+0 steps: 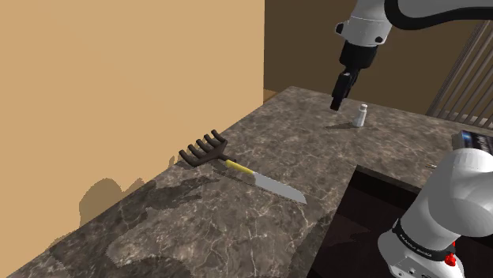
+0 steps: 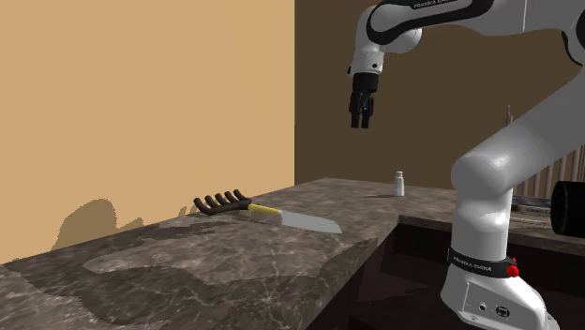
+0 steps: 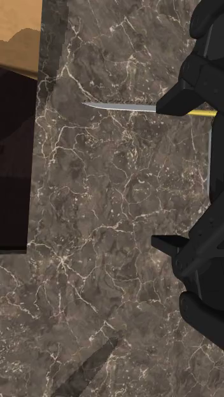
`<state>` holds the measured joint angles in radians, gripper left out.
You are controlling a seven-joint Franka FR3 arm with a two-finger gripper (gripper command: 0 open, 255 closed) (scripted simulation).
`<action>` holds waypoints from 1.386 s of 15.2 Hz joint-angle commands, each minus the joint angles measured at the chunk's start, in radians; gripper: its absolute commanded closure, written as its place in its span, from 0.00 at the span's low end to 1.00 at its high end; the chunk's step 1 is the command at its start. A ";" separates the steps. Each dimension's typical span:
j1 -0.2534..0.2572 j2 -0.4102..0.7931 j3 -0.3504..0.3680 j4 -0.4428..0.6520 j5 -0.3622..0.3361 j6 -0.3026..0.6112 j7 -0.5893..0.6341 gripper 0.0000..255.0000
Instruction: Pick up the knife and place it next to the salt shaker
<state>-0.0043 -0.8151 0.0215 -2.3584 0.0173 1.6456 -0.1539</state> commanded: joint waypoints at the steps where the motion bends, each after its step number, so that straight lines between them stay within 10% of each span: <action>1: 0.000 0.000 0.000 0.000 0.000 0.000 0.000 0.00; 21: 0.077 0.552 0.244 0.004 0.052 0.541 0.211 0.00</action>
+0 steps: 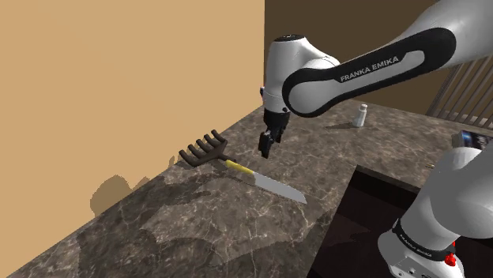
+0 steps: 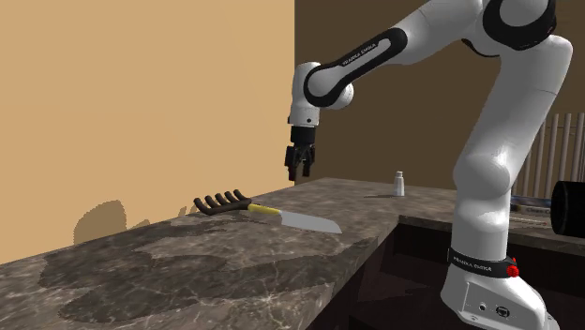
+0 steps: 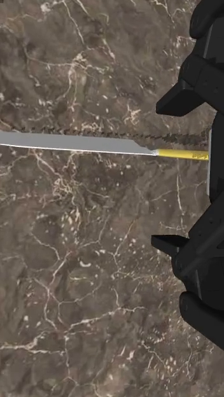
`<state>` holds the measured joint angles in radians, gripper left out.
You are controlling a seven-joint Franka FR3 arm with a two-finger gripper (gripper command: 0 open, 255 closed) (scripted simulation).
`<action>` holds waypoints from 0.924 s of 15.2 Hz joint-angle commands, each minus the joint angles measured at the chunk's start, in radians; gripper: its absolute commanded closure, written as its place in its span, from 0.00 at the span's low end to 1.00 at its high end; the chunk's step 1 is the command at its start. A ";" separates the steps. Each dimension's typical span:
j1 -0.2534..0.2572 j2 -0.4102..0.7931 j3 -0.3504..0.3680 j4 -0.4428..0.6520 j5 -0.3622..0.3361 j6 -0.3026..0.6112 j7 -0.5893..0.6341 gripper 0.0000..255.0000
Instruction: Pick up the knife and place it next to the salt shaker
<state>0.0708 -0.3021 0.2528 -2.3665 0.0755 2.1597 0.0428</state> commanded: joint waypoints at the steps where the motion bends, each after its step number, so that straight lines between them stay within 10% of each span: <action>1: 0.003 0.075 0.023 0.026 -0.013 0.049 0.028 0.00; 14: 0.012 0.299 0.066 0.060 -0.092 0.227 0.114 0.00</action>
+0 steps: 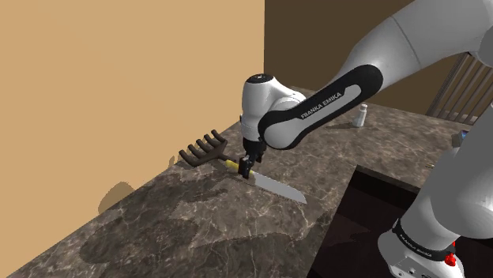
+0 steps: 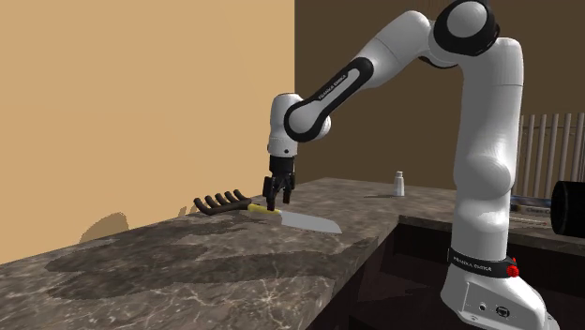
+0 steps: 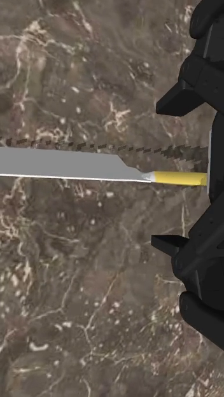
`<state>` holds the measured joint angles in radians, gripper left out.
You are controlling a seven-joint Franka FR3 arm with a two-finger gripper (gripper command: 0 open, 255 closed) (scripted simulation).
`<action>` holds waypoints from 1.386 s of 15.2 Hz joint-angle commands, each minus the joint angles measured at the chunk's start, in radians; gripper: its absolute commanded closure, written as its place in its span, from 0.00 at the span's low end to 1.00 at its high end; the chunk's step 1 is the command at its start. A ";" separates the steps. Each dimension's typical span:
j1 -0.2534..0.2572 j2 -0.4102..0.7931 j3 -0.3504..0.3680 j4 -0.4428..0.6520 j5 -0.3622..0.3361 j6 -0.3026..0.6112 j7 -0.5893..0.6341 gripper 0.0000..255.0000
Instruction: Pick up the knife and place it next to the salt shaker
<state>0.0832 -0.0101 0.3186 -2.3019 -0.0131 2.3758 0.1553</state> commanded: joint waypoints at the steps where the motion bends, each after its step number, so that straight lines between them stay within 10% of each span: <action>1: 0.000 0.007 0.000 -0.004 -0.003 0.011 0.001 0.00; 7: 0.000 0.007 0.000 -0.004 -0.003 0.011 0.002 0.00; 8: 0.000 0.007 0.000 -0.004 -0.003 0.011 0.002 1.00; 21: 0.000 -0.027 -0.001 0.018 0.012 -0.043 -0.010 1.00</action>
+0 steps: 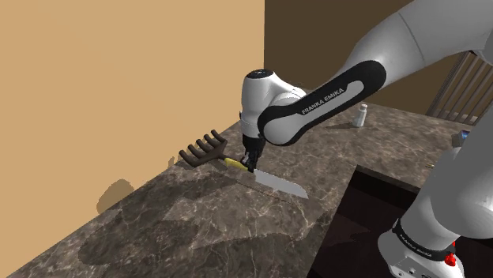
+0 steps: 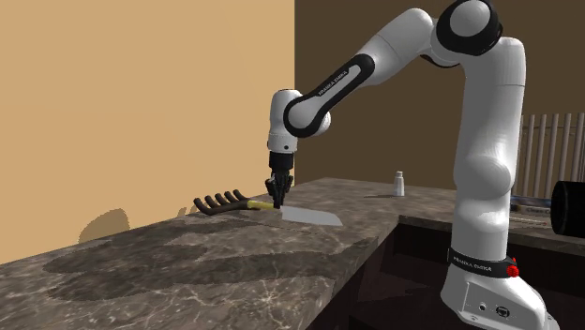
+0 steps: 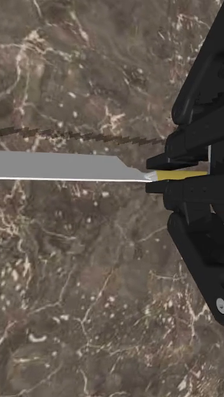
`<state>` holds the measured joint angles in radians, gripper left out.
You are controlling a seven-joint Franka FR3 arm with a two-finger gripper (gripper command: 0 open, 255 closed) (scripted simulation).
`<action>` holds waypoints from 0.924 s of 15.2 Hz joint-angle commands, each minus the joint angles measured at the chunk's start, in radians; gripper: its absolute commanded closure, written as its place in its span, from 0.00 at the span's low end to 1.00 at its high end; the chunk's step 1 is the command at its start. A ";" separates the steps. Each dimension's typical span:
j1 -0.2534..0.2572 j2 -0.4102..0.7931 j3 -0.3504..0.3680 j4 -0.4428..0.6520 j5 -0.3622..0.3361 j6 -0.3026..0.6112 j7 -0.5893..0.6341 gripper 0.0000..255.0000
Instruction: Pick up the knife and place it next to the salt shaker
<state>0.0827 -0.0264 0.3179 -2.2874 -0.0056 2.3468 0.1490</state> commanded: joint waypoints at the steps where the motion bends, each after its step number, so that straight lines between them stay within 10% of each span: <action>1: 0.000 -0.018 -0.001 0.010 0.008 -0.027 -0.006 1.00; 14: 0.000 -0.099 -0.008 0.109 0.037 -0.203 -0.029 1.00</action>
<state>0.0825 -0.1160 0.3105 -2.1879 0.0286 2.1620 0.1219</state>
